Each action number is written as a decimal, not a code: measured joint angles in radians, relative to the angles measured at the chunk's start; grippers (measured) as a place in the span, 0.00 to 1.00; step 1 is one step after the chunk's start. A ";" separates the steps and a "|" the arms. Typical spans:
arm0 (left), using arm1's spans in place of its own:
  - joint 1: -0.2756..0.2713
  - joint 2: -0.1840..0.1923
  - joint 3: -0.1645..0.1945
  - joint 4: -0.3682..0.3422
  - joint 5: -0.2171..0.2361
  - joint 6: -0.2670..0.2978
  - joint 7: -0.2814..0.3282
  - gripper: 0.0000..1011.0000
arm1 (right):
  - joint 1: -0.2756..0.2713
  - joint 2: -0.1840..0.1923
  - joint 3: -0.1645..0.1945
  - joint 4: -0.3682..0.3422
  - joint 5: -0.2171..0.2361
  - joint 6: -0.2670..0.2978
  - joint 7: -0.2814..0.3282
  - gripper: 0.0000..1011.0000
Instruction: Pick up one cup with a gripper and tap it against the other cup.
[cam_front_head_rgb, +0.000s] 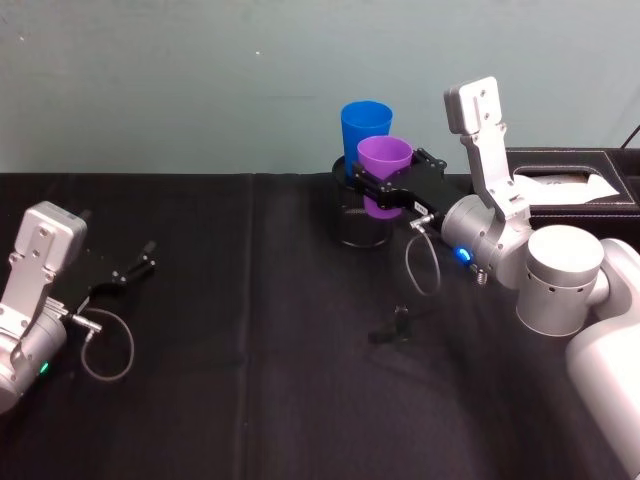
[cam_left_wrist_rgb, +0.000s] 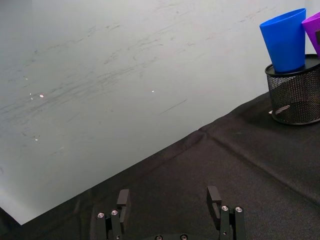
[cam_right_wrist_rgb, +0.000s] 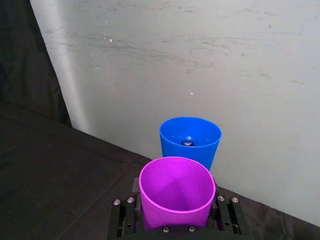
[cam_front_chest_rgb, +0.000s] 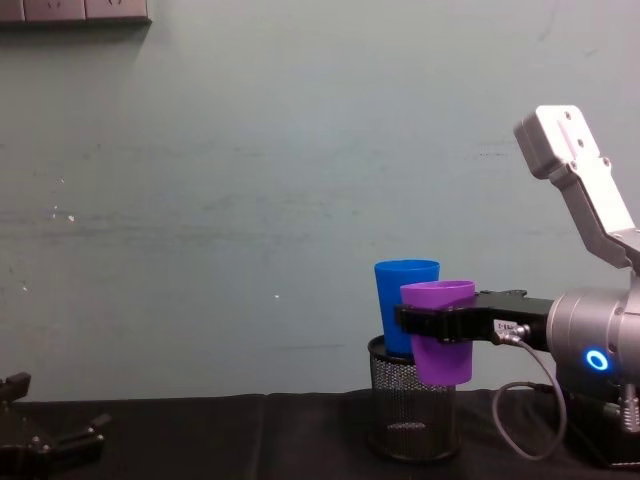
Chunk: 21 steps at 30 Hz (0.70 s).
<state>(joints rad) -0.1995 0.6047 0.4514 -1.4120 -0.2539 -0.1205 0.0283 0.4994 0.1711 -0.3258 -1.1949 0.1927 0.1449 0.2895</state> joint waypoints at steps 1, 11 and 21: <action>0.000 0.000 0.000 0.000 0.000 0.000 0.000 0.99 | 0.000 0.000 0.000 0.000 0.000 0.000 0.000 0.73; 0.000 0.000 0.000 0.000 0.000 0.000 0.000 0.99 | 0.000 0.000 0.000 0.000 0.000 0.000 0.000 0.73; 0.000 0.000 0.000 0.000 0.000 0.000 0.000 0.99 | 0.000 0.000 0.000 0.000 0.000 0.000 0.000 0.73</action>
<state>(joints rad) -0.1995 0.6047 0.4514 -1.4120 -0.2539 -0.1205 0.0283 0.4993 0.1711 -0.3258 -1.1948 0.1927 0.1449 0.2895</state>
